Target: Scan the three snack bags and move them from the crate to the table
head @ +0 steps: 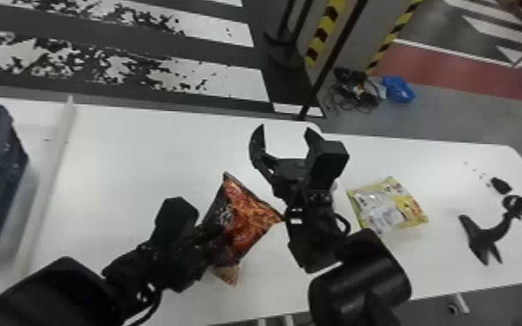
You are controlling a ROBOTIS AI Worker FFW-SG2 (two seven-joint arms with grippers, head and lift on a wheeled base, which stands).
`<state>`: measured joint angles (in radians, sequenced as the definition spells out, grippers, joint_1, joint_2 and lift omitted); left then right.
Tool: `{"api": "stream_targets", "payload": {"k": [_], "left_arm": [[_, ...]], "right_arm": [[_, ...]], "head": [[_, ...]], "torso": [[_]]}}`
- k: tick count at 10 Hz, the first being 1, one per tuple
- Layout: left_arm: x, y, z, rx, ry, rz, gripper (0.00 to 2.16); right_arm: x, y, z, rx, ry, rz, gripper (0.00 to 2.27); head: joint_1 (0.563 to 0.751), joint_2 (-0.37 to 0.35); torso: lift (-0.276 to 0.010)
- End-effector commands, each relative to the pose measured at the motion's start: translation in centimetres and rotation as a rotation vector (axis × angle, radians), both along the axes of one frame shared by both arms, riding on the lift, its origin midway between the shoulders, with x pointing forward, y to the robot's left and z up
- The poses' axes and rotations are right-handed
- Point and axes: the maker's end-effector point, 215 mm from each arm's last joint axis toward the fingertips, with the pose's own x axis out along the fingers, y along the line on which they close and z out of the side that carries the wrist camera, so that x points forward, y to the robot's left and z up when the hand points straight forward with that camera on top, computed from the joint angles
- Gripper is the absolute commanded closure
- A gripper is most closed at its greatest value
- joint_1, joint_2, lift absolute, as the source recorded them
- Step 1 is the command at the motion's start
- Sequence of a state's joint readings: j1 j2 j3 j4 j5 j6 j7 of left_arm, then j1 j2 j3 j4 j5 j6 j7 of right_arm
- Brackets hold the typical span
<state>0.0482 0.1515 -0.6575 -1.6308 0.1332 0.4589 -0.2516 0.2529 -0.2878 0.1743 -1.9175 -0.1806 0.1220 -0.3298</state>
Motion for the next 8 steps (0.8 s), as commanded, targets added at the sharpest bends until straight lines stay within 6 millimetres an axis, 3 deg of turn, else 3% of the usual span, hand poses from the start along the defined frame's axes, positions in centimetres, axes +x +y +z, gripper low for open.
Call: {"api": "stream_targets", "payload": {"k": [1,2,4,6,8], "left_arm": [[0.3,-0.1,0.6,-0.014,-0.009,-0.001,0.0],[0.5,0.0,0.9,-0.022,-0.018,-0.002,0.03],[1.1,0.5,4.2,-0.077,-0.084,0.032,0.03],[4.0,6.5,6.7,-0.116,-0.123,0.154,0.03],[6.8,14.4,10.5,-0.134,-0.192,0.316,0.03]], "right_arm": [[-0.1,-0.1,-0.1,-0.002,0.002,0.0,0.05],[-0.2,-0.1,0.0,0.0,-0.003,0.0,0.05],[-0.5,-0.4,-0.2,-0.005,0.001,-0.002,0.05],[-0.8,-0.8,-0.4,-0.007,0.005,-0.007,0.05],[-1.2,-1.0,-1.0,-0.015,0.017,-0.003,0.05]], "head": [[0.695,-0.35],[0.695,-0.35],[0.695,-0.35],[0.695,-0.35],[0.695,-0.342]], "torso": [[-0.062],[-0.062],[-0.062],[-0.062],[-0.062]]}}
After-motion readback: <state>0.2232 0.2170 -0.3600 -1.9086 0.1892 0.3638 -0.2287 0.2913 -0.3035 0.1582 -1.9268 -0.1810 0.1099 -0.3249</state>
